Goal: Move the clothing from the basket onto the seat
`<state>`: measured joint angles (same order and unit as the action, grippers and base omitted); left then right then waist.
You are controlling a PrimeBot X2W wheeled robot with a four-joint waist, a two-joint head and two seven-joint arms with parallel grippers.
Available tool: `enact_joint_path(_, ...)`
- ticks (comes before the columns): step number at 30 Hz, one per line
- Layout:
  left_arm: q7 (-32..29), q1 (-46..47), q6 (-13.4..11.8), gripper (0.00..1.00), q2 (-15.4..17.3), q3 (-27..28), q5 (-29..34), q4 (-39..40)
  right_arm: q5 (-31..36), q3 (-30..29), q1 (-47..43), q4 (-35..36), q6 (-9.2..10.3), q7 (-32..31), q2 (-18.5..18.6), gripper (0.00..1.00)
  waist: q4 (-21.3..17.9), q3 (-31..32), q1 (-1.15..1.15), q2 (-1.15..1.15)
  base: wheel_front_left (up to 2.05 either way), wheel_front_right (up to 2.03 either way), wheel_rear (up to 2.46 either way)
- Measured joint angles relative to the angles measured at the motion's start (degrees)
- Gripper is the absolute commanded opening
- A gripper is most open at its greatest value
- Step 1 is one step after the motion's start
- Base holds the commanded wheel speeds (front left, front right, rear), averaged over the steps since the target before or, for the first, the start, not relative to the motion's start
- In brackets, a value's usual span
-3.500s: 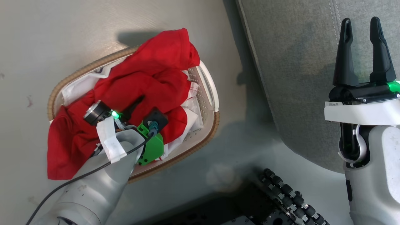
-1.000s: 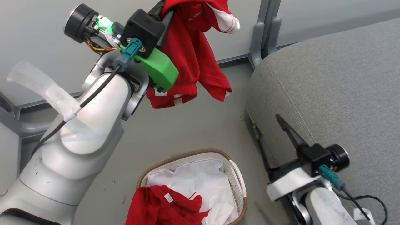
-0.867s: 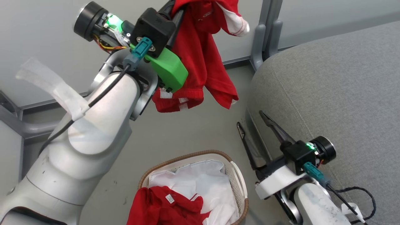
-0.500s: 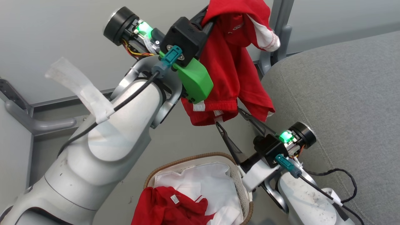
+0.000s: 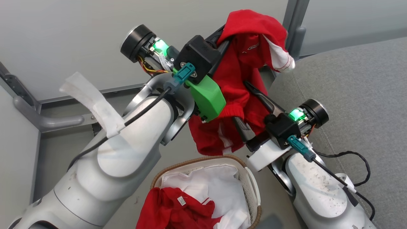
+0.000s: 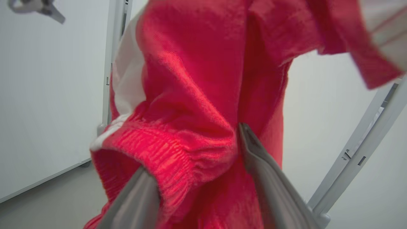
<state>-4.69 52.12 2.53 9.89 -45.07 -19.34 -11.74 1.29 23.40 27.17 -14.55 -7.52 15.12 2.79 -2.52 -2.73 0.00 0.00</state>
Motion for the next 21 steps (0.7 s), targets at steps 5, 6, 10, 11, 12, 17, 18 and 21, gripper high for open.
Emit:
enact_joint_path(5, 1.3, -2.6, -0.9, 0.00, 0.5, 0.5, -1.3, -1.5, -1.3, -0.9, 0.4, 1.3, 0.00, 0.0, 0.0, 0.00, -0.1, -0.3, 0.00, 0.00, 0.00, 0.00, 0.00)
enact_joint_path(6, 1.8, -3.2, -1.1, 0.00, 0.7, 0.6, -1.5, -1.9, -1.3, -1.0, 0.4, 1.5, 0.00, 0.0, 0.0, 0.00, -0.2, -0.4, 0.00, 0.00, 0.00, 0.00, 0.00)
enact_joint_path(10, 4.1, -5.7, -1.8, 0.43, 0.8, 1.3, -2.6, -3.7, -1.8, -1.7, 0.3, 2.5, 0.00, 0.0, 0.0, 0.00, -0.4, -0.7, 0.00, 0.00, 0.00, 0.00, 0.00)
enact_joint_path(11, 5.0, -6.5, -2.1, 0.78, 0.7, 1.4, -2.8, -4.3, -1.8, -2.0, 0.2, 2.7, 0.00, 0.0, 0.0, 0.00, -0.4, -0.8, 0.00, 0.00, 0.00, 0.00, 0.00)
enact_joint_path(12, 6.0, -7.1, -2.2, 1.00, 0.6, 1.6, -3.0, -4.7, -1.8, -2.2, 0.1, 2.8, 0.00, 0.0, 0.0, 0.00, -0.4, -0.9, 0.00, 0.00, 0.00, 0.00, 0.00)
enact_joint_path(17, 11.2, -10.9, -3.1, 1.00, -0.4, 2.4, -5.0, -7.8, -1.9, -3.6, -0.2, 3.3, 0.00, 0.0, 0.0, 0.00, -0.6, -1.2, 0.00, 0.00, 0.00, 0.00, 0.00)
enact_joint_path(18, 12.3, -11.8, -2.9, 1.00, -0.8, 2.6, -5.8, -8.5, -1.9, -4.0, -0.3, 3.4, 0.00, 0.0, 0.0, 0.00, -0.6, -1.3, 0.00, 0.00, 0.00, 0.00, 0.00)
enact_joint_path(21, 15.1, -14.3, -2.6, 1.00, -1.7, 2.9, -7.2, -10.3, -1.7, -5.1, -0.4, 3.5, 0.00, 0.0, 0.0, 0.00, -0.7, -1.4, 0.00, 0.00, 0.00, 0.00, 0.00)
